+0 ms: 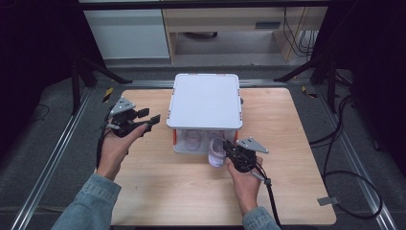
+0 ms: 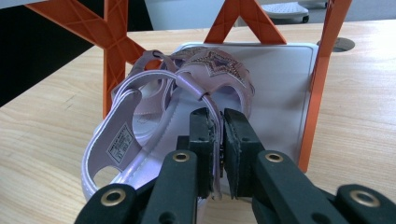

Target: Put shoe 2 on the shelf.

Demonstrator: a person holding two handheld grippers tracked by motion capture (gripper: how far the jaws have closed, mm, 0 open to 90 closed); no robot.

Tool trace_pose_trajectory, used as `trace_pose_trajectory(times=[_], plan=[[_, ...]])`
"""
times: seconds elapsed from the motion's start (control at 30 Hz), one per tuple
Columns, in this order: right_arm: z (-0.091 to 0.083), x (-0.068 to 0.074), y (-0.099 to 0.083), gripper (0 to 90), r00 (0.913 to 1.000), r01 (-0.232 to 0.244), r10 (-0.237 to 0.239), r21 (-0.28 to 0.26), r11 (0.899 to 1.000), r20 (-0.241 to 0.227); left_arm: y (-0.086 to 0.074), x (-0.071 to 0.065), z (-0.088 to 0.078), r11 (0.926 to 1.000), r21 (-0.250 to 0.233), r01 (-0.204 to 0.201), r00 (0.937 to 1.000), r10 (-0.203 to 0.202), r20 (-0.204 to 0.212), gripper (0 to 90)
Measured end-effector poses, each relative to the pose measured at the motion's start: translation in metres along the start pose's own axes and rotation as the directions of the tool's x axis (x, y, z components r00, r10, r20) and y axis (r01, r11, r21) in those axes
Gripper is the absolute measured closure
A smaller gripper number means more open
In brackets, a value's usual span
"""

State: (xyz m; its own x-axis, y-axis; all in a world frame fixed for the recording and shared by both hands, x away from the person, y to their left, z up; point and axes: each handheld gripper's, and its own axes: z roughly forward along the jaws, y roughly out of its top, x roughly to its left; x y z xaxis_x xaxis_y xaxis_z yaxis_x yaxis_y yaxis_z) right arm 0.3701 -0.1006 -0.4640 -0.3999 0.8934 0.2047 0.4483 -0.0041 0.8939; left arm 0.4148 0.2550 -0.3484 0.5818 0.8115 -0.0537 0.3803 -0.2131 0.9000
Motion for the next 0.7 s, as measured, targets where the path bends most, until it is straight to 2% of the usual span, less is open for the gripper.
trace_pose_trajectory(times=[0.17, 0.33, 0.53, 0.7], plan=[[0.005, 0.001, -0.002, 82.5, 0.9998, -0.008, 0.008, 0.001, 1.0, 0.018, 0.011, -0.012, 0.008, 0.9996, -0.006, -0.027, 0.999, 0.027, 0.035, 55.8], [0.012, 0.0, -0.004, 82.5, 0.9988, -0.024, 0.025, -0.013, 1.0, 0.043, 0.022, -0.025, 0.021, 0.9981, 0.001, -0.062, 0.9953, 0.062, 0.075, 63.3], [0.02, -0.003, -0.005, 82.5, 0.996, -0.071, 0.073, -0.024, 0.997, 0.052, 0.027, -0.041, 0.037, 0.9951, 0.026, -0.096, 0.9902, 0.093, 0.104, 73.9], [0.026, -0.006, -0.006, 82.5, 0.9942, -0.085, 0.087, -0.031, 0.996, 0.063, 0.028, -0.051, 0.052, 0.9927, 0.041, -0.114, 0.987, 0.108, 0.119, 76.4]])
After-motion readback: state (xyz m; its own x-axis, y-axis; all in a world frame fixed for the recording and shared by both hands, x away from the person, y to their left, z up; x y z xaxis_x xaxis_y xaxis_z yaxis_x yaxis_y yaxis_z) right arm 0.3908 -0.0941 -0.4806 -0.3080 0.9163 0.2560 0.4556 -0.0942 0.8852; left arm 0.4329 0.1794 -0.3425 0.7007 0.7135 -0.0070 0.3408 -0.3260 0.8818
